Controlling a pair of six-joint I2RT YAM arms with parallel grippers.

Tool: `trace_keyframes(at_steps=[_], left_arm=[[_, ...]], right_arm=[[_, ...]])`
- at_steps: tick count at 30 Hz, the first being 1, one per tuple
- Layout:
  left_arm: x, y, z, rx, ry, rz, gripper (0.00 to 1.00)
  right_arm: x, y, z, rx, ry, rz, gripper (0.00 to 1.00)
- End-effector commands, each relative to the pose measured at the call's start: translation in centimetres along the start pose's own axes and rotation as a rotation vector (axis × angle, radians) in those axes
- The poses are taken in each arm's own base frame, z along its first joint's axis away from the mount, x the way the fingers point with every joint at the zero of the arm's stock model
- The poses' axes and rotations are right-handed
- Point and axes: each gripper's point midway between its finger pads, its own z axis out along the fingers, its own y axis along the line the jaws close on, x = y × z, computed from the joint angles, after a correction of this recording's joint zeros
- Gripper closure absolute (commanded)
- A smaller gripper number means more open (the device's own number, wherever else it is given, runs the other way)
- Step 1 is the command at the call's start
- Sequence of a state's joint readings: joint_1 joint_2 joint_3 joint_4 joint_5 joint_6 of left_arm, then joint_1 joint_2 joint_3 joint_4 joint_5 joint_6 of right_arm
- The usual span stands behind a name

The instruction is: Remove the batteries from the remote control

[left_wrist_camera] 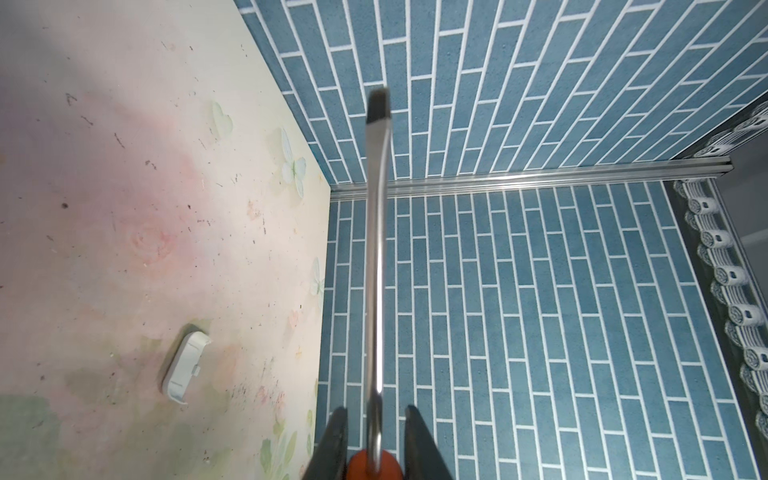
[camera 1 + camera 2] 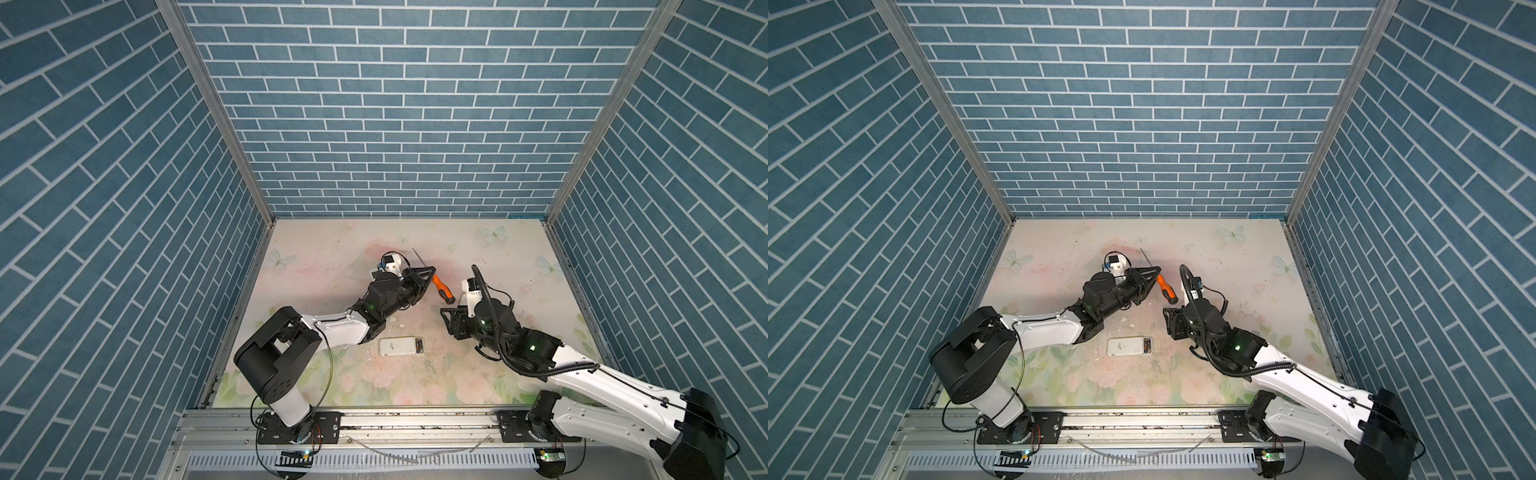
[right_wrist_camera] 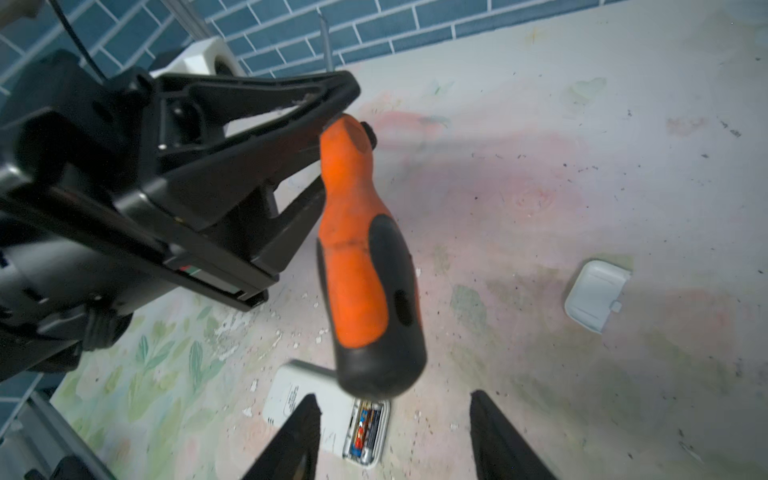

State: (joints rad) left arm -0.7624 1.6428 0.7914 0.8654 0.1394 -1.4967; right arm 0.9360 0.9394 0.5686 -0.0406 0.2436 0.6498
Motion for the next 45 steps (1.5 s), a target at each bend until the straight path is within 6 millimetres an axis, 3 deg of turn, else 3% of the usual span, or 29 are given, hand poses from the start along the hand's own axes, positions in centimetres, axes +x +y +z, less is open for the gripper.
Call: trace_keyframes(at_steps=[1,8,20,45], left_arm=[[-0.5,-2.8,-0.2,0.055,-0.009,-0.008,1.00],[-0.5,-3.7,-0.6,0.048,-0.008,0.001,1.00],[0.1,-5.8,-0.7,0.087,0.015,0.003,1.00],[3.9,-5.7,-0.1,0.114,0.105,-0.077,1.00]], right_arm=[[-4.6,1.7,-1.3,-0.109,-0.251,0.087,0.41],[-6.3,3.2,-2.3,-0.188,-0.342,0.030,0.43],[-8.2,4.2,-1.5,-0.181,-0.370,0.002,0.42],[-11.1,4.7,-1.4,-0.213,-0.424,-0.008,0.50]])
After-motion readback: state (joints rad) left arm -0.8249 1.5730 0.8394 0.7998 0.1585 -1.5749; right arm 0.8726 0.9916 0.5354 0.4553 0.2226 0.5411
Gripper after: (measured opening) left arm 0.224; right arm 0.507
